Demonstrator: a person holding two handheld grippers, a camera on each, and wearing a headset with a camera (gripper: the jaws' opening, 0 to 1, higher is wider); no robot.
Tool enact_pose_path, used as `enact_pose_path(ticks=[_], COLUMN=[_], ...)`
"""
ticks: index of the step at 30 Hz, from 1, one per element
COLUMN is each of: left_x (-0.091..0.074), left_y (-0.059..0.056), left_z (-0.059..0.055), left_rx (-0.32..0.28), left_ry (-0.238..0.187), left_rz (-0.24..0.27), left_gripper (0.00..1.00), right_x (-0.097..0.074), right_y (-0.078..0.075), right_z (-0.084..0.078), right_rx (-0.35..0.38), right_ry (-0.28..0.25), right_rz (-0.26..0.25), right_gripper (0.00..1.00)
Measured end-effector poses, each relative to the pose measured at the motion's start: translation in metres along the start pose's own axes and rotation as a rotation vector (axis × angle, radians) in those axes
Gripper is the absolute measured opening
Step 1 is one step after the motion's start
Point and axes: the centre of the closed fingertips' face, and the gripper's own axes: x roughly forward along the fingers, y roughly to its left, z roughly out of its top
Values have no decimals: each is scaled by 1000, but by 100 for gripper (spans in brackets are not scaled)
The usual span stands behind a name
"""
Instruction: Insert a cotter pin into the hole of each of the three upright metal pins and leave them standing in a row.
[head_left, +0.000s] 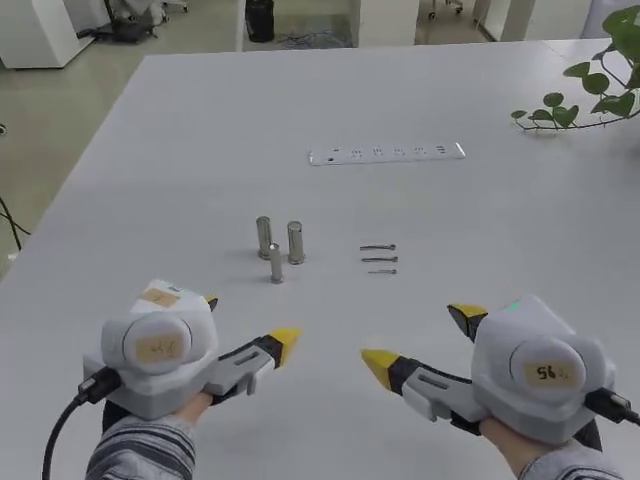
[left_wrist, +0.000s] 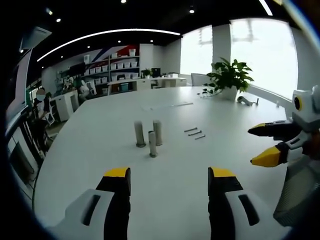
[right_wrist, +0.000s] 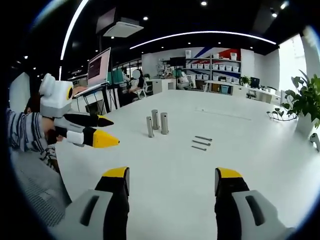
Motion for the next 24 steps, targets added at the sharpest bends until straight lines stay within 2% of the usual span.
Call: enact_pose_path(ticks=[3, 6, 10, 16, 24], left_x=[13, 22, 37, 58, 81], left_y=[7, 9, 13, 14, 24], left_z=[7, 12, 19, 21, 19], left_rx=[14, 21, 44, 63, 53], left_ry=[1, -4, -8, 1, 9], left_rz=[1, -10, -19, -47, -40], left_gripper=[58, 55, 53, 47, 42], right_x=[-2, -3, -4, -3, 0], right_y=[-5, -8, -14, -19, -17], right_z=[4, 7, 8, 6, 10], right_rx=[9, 63, 55, 77, 56], right_ry=[-10, -17, -12, 5, 3], right_rz=[-17, -22, -39, -35, -33], right_gripper=[66, 66, 65, 64, 62])
